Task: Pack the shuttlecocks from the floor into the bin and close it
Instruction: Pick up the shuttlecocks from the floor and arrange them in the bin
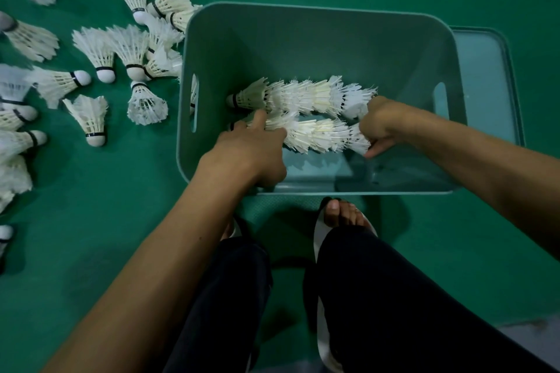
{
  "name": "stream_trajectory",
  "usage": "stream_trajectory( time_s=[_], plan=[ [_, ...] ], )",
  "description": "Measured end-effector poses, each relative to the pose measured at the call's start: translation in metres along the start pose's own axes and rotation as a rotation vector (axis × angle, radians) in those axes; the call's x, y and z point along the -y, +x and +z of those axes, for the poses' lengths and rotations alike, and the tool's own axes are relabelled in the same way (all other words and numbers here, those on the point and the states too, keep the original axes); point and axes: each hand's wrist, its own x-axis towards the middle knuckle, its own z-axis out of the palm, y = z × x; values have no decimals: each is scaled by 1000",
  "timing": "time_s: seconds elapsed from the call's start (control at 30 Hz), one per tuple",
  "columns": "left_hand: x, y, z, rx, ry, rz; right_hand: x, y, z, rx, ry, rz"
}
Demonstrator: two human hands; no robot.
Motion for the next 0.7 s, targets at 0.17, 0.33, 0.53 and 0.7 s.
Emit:
stream_trajectory(
  time_s=[0.17, 0.33, 0.53, 0.7],
  plan=[
    [-3, -1, 0, -10, 28, 2, 2, -5, 0, -226, -229, -115],
    [-3, -9, -7, -49, -42, 27, 4, -16, -10, -366, -442, -193],
    [9, -44, -23, -214, -217, 181, 36, -53, -31, -488, -465, -214],
    [36, -90, -36, -433, -564, 318, 90, -95, -44, -477, -114, -370]
  ],
)
